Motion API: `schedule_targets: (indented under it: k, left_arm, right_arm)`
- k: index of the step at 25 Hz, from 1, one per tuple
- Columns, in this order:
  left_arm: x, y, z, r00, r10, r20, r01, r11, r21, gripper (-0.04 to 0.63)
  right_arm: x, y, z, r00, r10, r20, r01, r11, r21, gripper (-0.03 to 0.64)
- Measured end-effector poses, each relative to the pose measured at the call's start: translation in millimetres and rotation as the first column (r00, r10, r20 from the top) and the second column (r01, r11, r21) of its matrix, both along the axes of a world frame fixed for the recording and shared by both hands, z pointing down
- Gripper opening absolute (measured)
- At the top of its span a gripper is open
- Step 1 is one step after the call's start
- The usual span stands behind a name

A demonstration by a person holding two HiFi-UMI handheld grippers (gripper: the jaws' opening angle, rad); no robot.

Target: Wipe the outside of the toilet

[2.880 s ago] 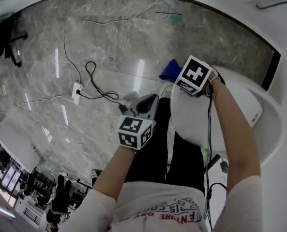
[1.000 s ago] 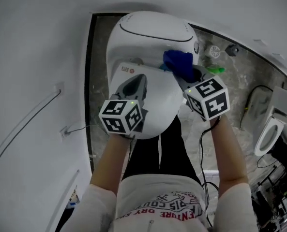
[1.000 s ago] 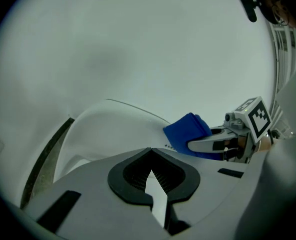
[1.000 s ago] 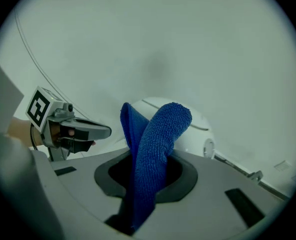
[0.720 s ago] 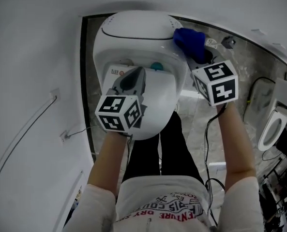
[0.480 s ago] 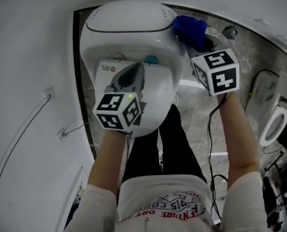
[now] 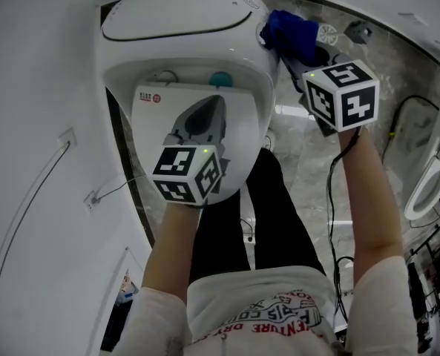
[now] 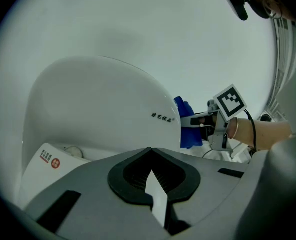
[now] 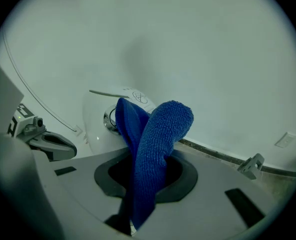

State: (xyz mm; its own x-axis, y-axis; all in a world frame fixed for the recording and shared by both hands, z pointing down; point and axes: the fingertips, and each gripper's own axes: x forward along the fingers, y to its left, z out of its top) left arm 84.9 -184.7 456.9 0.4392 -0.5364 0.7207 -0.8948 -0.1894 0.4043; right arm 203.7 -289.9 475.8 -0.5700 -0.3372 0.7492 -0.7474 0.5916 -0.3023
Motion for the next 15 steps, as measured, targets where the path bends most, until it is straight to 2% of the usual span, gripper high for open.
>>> schedule_targets:
  k: [3, 7, 15]
  left_arm:
    - [5, 9, 13, 1.000, 0.011, 0.019, -0.011, 1.000, -0.011, 0.006]
    - [16, 18, 23, 1.000, 0.015, -0.007, -0.015, 1.000, -0.017, 0.008]
    - [22, 49, 30, 0.993, 0.113, -0.016, -0.114, 0.994, -0.007, 0.006]
  right_arm:
    - [3, 12, 15, 1.000, -0.008, -0.008, 0.008, 1.000, -0.023, 0.072]
    - [10, 36, 37, 0.999, -0.015, -0.047, 0.013, 0.999, -0.048, 0.072]
    - [15, 96, 83, 0.995, 0.018, -0.094, -0.028, 0.994, -0.101, 0.072]
